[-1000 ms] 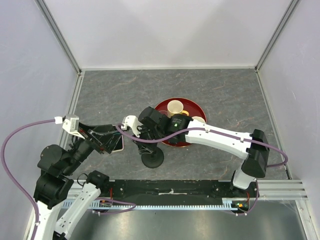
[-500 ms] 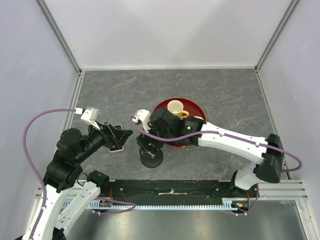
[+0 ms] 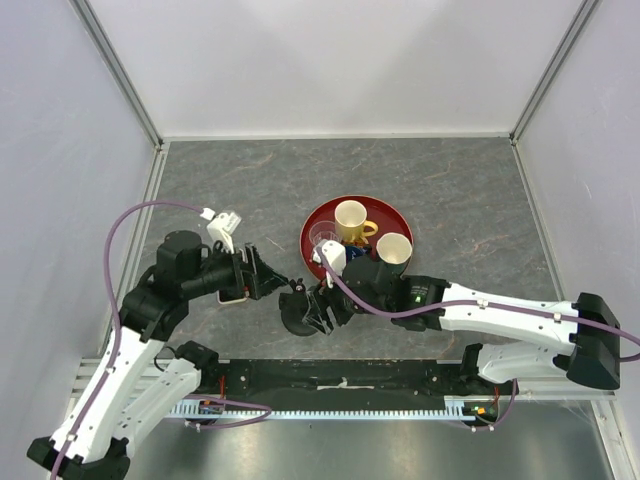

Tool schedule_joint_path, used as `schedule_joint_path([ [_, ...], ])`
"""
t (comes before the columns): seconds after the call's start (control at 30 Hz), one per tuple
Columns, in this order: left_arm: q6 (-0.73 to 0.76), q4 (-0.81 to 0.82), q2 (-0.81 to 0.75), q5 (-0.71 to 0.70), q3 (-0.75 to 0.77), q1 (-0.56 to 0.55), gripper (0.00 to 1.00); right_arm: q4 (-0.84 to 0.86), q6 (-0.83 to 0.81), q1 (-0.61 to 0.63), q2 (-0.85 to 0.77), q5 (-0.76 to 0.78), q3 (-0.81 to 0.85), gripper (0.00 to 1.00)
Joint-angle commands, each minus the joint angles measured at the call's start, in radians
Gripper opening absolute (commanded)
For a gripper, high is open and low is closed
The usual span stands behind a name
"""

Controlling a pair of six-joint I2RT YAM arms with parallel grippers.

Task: Place the phone on the phone stand

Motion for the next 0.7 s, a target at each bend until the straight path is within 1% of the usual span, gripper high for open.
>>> schedule_joint_path([
  [0.0,-0.047,-0.036,0.044,0.156,0.002,-0.002,0.91,0.263,0.123,0.004,-0.032,0.010,-0.087,0.72],
  [0.13,-0.071,-0.038,0.044,0.174,-0.023,-0.002,0.90,0.284,0.130,0.004,-0.018,0.045,-0.108,0.68],
  [0.17,-0.070,-0.039,0.043,0.161,-0.026,-0.002,0.90,0.325,0.128,0.004,-0.012,0.050,-0.111,0.65],
  [0.23,-0.070,-0.041,0.038,0.138,-0.029,-0.002,0.90,0.341,0.124,0.004,-0.003,0.053,-0.114,0.61],
  [0.4,-0.091,-0.047,0.027,0.085,-0.029,-0.002,0.88,0.367,0.101,0.004,0.034,0.055,-0.101,0.61],
  [0.5,-0.094,-0.047,0.000,0.044,-0.035,-0.002,0.86,0.356,0.084,0.002,0.056,0.050,-0.082,0.57],
  [0.53,-0.096,-0.050,-0.008,0.035,-0.035,-0.002,0.86,0.356,0.082,0.004,0.059,0.047,-0.081,0.54],
  [0.63,-0.099,-0.059,-0.025,0.029,-0.029,-0.002,0.86,0.355,0.059,0.003,0.070,0.024,-0.081,0.53],
  [0.67,-0.099,-0.062,-0.025,0.032,-0.027,-0.002,0.86,0.349,0.029,0.004,0.073,0.018,-0.079,0.53],
])
